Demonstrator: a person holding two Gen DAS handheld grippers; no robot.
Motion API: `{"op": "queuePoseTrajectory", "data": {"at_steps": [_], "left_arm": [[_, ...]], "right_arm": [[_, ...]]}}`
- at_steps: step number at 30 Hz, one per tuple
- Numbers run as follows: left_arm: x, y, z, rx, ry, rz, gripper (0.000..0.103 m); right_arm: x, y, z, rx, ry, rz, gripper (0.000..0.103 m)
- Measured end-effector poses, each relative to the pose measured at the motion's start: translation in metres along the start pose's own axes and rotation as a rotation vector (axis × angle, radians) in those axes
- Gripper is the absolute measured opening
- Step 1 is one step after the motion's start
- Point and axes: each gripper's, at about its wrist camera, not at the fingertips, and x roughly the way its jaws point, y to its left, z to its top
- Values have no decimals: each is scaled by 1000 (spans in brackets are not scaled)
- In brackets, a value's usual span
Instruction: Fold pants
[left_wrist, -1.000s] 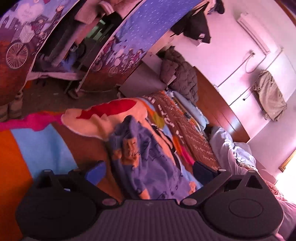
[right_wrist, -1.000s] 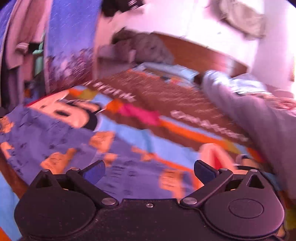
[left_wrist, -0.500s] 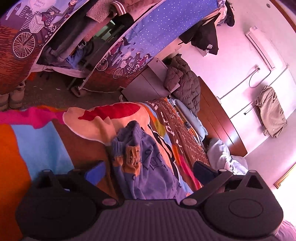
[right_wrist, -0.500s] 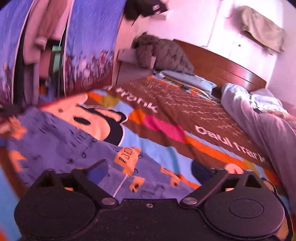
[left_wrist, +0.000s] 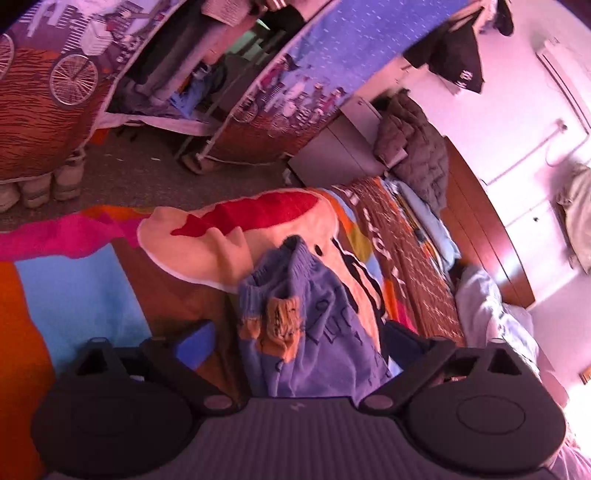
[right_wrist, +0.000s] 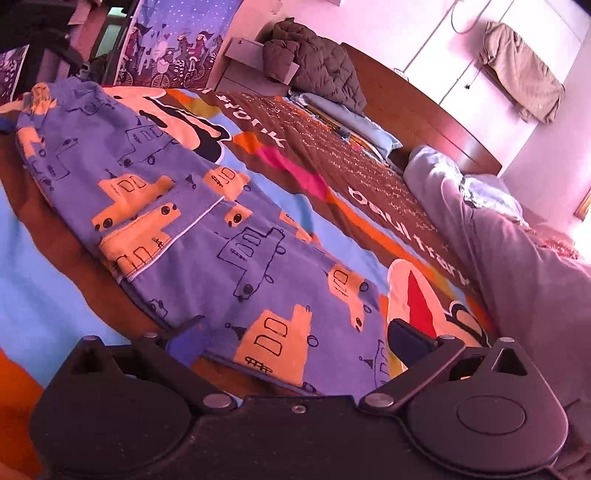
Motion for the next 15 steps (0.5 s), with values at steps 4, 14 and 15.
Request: {"op": "queuePoseTrajectory", "data": {"at_steps": [4,14,15], "left_arm": [[2,-3,-2,17,-4,58,67],[2,5,-7,13,-33,35,60],[2,4,-8,19,-34,32,60]], "right_arm": [[2,-2,0,-3,5,2,102],[-3,7,-2,-45,-26,-39,102],[-3,7,-2,-46,-27,-40,102]]}}
